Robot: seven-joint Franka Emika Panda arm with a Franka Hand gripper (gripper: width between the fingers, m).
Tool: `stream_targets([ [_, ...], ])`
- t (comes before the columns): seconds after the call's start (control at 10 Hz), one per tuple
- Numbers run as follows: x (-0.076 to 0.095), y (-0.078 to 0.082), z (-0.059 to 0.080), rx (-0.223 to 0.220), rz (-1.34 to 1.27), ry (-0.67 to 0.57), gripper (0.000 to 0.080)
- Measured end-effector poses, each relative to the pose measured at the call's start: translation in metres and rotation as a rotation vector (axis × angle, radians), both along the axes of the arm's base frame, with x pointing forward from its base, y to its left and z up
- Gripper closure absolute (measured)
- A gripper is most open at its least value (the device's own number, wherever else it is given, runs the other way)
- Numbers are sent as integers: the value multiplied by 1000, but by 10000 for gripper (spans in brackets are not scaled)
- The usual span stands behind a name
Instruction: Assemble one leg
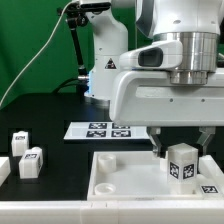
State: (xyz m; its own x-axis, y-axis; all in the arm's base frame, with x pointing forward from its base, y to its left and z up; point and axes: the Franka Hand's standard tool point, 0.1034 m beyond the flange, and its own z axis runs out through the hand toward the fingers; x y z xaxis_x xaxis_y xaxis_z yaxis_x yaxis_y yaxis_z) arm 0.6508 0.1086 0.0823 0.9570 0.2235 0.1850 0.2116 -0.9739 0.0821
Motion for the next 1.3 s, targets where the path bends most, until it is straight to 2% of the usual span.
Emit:
stream_targets([
  [0.1,0,0,0,0,0,-1,515],
  [0.5,0,0,0,14,-64,-4,514],
  [0.9,-2,8,1,102,-525,-28,514],
  [1.3,-9,-1,0,143,-961,-57,514],
])
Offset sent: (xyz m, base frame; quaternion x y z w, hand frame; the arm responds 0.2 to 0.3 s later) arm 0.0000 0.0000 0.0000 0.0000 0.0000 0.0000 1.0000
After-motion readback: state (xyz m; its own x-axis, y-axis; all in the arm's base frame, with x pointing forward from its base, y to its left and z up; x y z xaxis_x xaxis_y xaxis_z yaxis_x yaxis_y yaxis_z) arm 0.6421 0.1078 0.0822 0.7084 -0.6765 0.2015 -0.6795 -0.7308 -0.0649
